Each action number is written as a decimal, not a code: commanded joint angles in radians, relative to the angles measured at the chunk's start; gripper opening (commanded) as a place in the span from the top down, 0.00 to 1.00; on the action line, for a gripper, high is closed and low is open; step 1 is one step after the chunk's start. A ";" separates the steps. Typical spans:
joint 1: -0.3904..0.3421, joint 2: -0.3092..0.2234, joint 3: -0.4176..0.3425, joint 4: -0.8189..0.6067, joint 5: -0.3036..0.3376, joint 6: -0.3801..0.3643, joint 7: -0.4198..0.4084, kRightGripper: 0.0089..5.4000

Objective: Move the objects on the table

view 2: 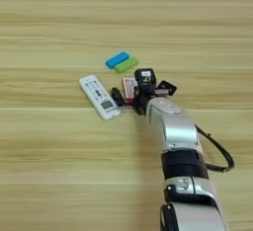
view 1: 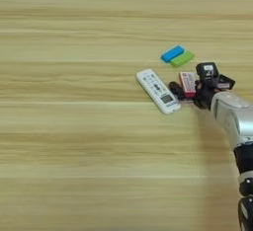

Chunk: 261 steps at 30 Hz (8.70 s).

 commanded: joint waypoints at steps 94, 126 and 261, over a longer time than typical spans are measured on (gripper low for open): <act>-0.074 -0.219 -0.306 0.024 0.088 -0.148 -0.131 0.61; -0.149 -0.267 -0.245 0.367 0.047 -0.261 -0.125 0.61; -0.088 -0.113 -0.140 0.066 0.070 -0.031 -0.084 0.00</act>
